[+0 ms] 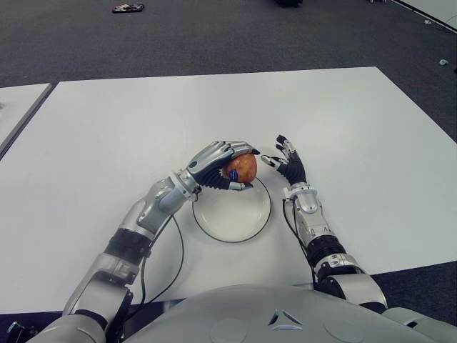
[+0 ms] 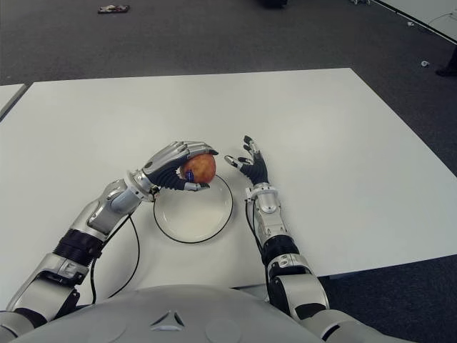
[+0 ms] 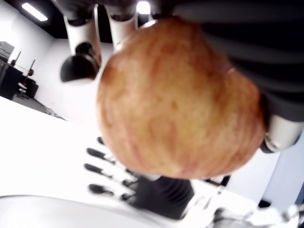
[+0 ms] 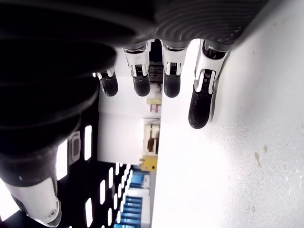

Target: Put the apples into the plate.

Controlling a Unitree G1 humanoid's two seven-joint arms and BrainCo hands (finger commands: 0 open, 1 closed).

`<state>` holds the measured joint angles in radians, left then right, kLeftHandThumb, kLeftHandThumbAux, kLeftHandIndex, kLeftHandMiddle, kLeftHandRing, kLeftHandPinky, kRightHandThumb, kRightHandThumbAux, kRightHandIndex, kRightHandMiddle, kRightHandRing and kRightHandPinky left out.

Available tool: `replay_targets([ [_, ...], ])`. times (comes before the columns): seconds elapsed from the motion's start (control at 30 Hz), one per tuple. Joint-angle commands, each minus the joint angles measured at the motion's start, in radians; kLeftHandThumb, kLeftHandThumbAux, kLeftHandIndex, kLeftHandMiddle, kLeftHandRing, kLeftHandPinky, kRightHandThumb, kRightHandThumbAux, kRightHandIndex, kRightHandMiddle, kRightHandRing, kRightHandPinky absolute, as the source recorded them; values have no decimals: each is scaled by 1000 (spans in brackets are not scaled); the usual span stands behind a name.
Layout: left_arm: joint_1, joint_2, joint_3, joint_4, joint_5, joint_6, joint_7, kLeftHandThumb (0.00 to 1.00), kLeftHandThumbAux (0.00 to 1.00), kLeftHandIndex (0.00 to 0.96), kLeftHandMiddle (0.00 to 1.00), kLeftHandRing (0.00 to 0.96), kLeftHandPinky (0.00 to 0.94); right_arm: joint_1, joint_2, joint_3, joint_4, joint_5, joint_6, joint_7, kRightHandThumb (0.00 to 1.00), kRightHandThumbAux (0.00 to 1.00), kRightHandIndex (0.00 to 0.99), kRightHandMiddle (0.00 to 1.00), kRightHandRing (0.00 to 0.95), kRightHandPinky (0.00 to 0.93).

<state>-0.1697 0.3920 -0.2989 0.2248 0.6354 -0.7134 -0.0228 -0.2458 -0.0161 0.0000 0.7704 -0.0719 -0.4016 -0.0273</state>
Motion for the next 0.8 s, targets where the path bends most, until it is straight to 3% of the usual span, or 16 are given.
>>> replay_targets([
  [0.03, 13, 31, -15, -8, 60, 29, 9, 726, 698, 444, 832, 818, 813, 41, 3, 2, 38, 1, 44, 2, 91, 695, 0, 15, 56, 126],
  [0.6, 71, 108, -9, -95, 122, 80, 11, 726, 698, 444, 816, 809, 813, 38, -2, 5, 41, -5, 56, 6, 92, 692, 0, 10, 49, 113],
  [0.8, 116, 153, -3, -174, 87, 97, -53, 726, 698, 444, 807, 800, 792, 32, -2, 6, 46, -8, 65, 4, 99, 688, 0, 9, 48, 116],
])
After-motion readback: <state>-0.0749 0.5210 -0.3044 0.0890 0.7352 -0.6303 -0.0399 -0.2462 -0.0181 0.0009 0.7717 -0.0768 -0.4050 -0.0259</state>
